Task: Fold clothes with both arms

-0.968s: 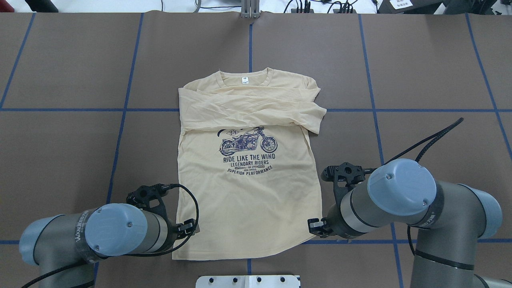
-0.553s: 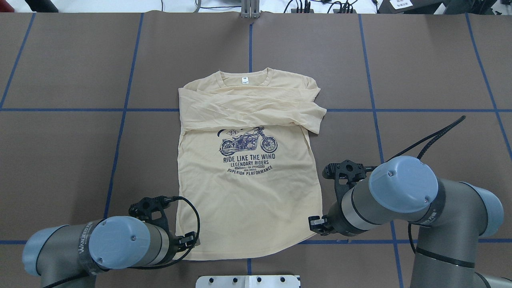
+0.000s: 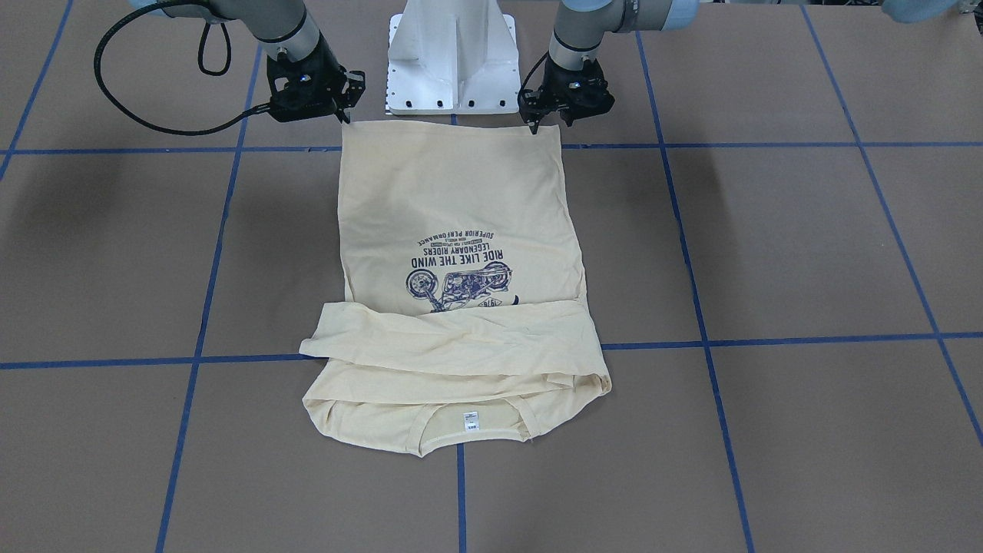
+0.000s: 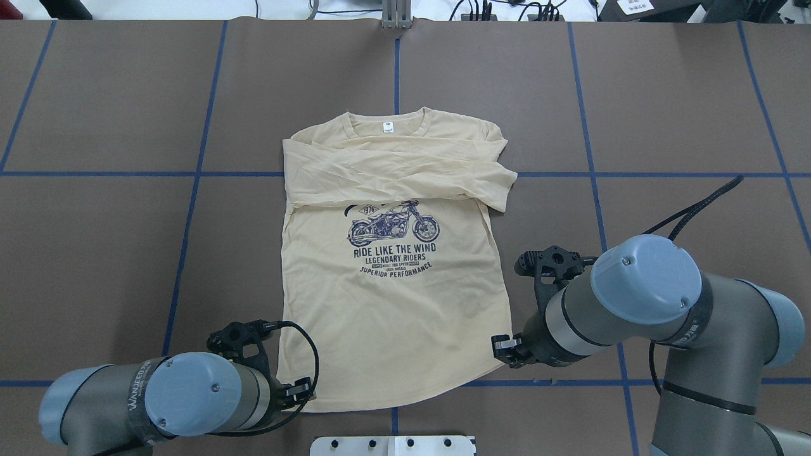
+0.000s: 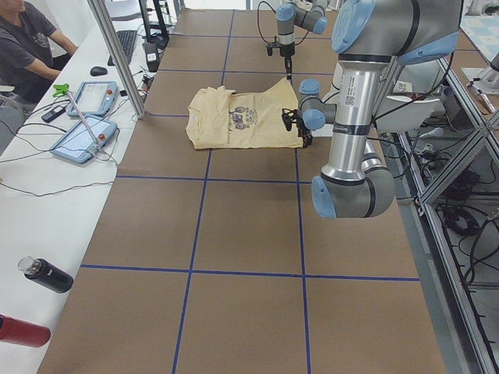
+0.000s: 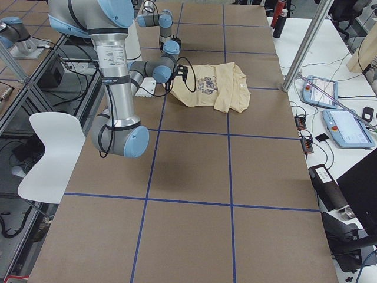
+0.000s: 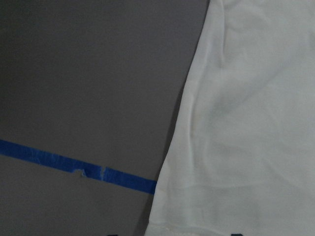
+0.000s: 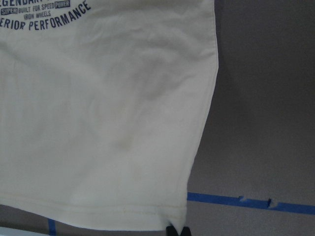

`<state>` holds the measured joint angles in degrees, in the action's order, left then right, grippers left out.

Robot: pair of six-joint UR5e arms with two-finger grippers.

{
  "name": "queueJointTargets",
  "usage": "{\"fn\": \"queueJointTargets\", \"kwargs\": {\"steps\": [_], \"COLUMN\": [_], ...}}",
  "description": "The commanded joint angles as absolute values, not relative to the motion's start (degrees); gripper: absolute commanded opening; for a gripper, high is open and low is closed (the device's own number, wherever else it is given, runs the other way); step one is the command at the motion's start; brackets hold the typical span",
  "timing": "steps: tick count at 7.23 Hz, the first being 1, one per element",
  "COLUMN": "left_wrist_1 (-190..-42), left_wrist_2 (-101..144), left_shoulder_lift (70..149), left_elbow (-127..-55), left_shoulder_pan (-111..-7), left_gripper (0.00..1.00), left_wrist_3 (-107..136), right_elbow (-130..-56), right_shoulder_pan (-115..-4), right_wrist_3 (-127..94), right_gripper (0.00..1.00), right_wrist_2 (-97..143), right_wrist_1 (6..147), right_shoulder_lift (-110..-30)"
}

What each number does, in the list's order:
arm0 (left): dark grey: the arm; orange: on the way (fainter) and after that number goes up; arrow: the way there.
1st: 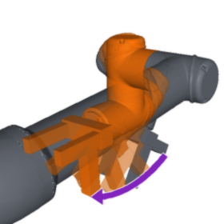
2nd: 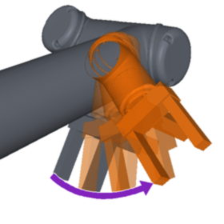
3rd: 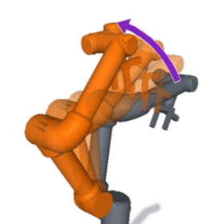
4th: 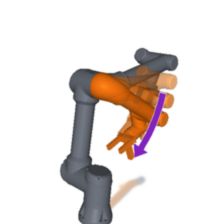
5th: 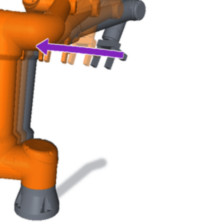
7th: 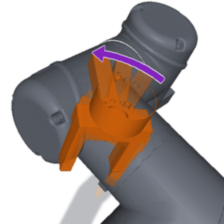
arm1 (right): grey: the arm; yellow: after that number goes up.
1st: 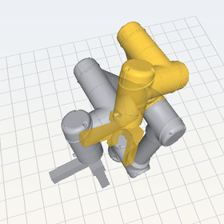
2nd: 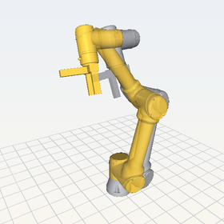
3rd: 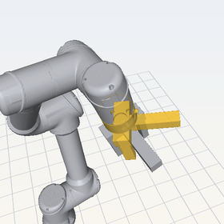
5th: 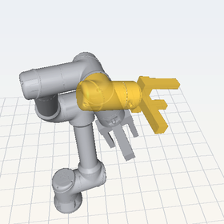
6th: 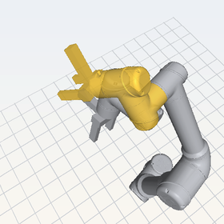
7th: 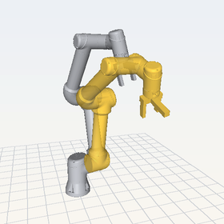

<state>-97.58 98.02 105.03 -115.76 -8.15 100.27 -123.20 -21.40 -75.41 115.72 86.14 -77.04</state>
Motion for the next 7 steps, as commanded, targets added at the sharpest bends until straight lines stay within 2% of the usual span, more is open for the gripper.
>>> {"fn": "queueJointTargets", "kwargs": {"steps": [1,7], "left_wrist_1": [-97.6,-97.6], "left_wrist_2": [98.0,98.0], "left_shoulder_lift": [105.2,105.3], "left_elbow": [-115.6,-114.6], "left_shoulder_pan": [-8.2,-8.4], "left_gripper": [0.72,0.7], "left_wrist_3": [100.2,100.3], "right_elbow": [-123.2,-123.3], "right_shoulder_pan": [-22.4,-22.7], "right_wrist_3": [-75.4,-75.4], "right_gripper": [0.0,0.0], "right_wrist_2": [116.8,116.9], "right_wrist_1": [86.1,86.1], "right_shoulder_lift": [-77.1,-77.1]}}
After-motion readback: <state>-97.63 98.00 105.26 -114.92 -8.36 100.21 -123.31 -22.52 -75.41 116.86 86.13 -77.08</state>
